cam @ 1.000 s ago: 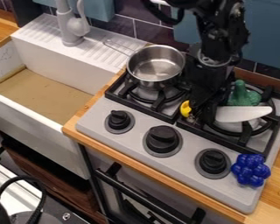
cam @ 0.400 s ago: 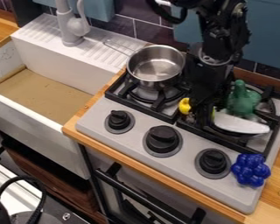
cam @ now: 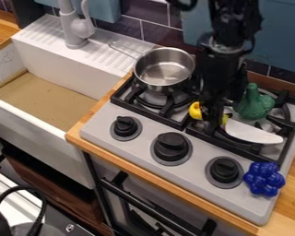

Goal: Move the yellow knife to the right burner

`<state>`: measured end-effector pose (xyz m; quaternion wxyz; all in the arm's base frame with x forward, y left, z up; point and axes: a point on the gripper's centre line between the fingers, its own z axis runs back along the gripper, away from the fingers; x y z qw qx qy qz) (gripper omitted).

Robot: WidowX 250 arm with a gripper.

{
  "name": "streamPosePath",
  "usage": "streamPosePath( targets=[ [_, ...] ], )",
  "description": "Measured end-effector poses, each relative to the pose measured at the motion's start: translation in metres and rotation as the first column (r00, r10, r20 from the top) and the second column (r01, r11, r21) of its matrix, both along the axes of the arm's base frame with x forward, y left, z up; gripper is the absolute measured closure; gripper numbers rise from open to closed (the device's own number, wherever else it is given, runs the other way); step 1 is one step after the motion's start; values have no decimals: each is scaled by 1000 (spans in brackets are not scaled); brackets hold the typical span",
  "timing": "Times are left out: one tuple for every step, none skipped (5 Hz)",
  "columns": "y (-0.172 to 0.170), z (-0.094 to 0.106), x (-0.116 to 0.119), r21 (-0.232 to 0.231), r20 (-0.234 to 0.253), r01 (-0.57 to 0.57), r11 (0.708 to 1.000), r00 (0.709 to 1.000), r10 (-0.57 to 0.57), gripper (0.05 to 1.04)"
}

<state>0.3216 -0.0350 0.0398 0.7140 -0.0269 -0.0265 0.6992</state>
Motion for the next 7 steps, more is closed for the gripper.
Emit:
streamPosePath(
  targets=[
    [6,6,2,-18,-19,-12,1000,1000,11,83],
    [18,27,4,-31,0,-1,1000,1000,1,84],
    [33,41,10,-47,26,5,999,1000,-3,84],
    [49,52,17,-41,45,52,998,998,-50,84],
    [70,73,32,-33,64,140,990,988,-137,84],
    [86,77,34,-38,44,253,967,967,-251,84],
    [93,81,32,-56,6,338,939,941,-338,84]
  ],
)
